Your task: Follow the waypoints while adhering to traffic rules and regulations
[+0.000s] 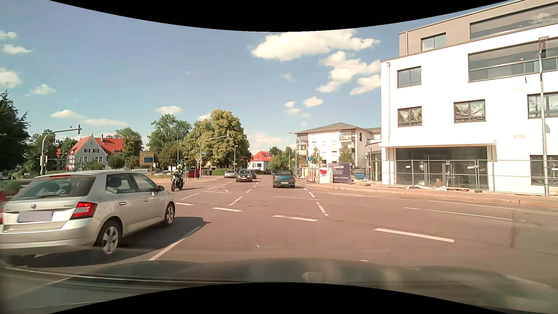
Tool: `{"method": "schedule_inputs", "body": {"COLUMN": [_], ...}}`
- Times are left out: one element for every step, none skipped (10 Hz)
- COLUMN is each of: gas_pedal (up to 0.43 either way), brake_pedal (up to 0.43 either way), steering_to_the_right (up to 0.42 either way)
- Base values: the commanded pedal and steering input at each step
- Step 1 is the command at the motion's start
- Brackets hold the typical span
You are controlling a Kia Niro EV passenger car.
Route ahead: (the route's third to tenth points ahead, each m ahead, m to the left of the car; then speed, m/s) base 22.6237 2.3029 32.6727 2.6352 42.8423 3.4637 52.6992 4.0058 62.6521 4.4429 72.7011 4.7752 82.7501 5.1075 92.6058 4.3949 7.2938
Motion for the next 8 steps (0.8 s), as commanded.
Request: {"method": "schedule_inputs", "body": {"gas_pedal": [0.150, 0.150, 0.150, 0.150, 0.150, 0.150, 0.138, 0.138], "brake_pedal": [0.012, 0.006, 0.006, 0.012, 0.006, 0.006, 0.006, 0.006], "steering_to_the_right": [-0.022, -0.023, -0.017, -0.014, -0.014, -0.013, -0.013, -0.013]}}
